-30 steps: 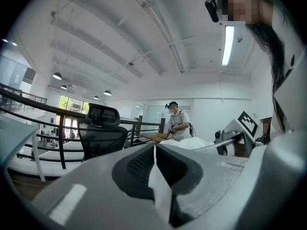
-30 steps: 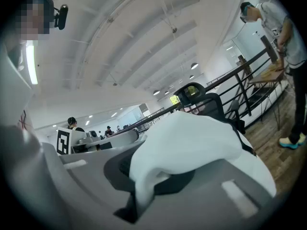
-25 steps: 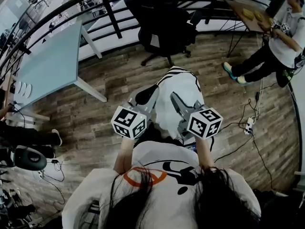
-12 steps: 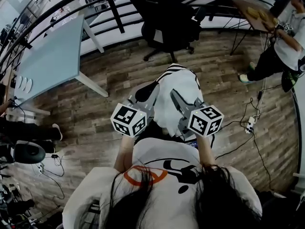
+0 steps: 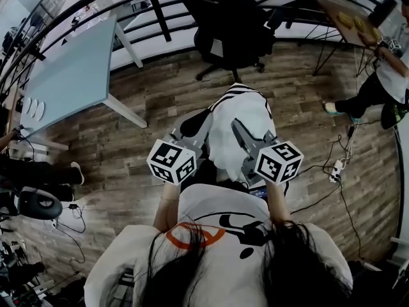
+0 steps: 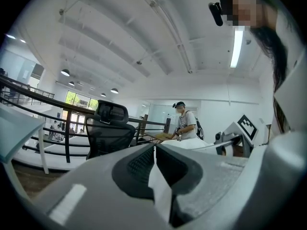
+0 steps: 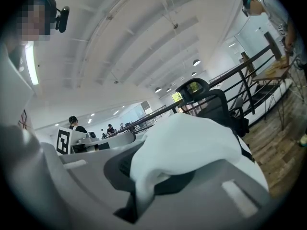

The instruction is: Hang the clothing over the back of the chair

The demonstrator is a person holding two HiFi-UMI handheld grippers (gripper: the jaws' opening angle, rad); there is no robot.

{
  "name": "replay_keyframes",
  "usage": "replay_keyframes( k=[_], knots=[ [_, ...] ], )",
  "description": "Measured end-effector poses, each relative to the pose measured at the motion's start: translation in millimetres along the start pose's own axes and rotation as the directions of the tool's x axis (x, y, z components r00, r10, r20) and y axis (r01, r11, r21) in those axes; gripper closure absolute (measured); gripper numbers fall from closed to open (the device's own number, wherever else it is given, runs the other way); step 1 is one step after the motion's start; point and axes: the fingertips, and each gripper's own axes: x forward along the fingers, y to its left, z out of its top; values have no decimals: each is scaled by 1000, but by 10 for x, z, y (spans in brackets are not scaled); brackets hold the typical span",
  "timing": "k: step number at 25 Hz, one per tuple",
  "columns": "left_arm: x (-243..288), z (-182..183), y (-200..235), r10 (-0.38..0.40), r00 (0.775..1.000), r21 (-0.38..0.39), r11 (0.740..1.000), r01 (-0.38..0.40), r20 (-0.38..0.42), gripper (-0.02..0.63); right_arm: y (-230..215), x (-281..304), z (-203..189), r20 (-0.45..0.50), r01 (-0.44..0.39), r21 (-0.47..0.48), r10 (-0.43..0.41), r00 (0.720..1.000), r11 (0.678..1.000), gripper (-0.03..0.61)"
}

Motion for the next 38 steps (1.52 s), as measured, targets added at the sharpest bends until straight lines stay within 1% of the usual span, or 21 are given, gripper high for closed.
replay_keyframes(
  k=[6,11,17,24,31,35,38],
  knots=[
    [316,77,276,-23,1000,-6,1000,23,-3,614,-235,286,174,-7,14,5,-14,1000,1000,535],
    [689,228,680,-58,998,5,998,58,-4,614,-456,663,428,13,27,-2,-27,1000,1000,535],
    [1102,500,1195,-115,993,32,993,116,-14,614,-720,1175,884,70,71,-25,-69,995,997,535],
    [1375,788,1805,-172,985,41,984,173,-12,614,-903,1732,1407,140,138,-39,-131,981,990,535],
    [1563,912,2328,-235,971,43,971,236,-35,614,-1019,2073,1901,209,207,-53,-192,959,977,535],
    [1703,932,2571,-251,967,33,967,252,-38,614,-1022,2194,2251,252,214,-88,-186,950,973,535],
    [1846,916,2629,-259,965,15,966,260,-38,614,-1057,2214,2469,268,219,-117,-182,946,969,537]
  ],
)
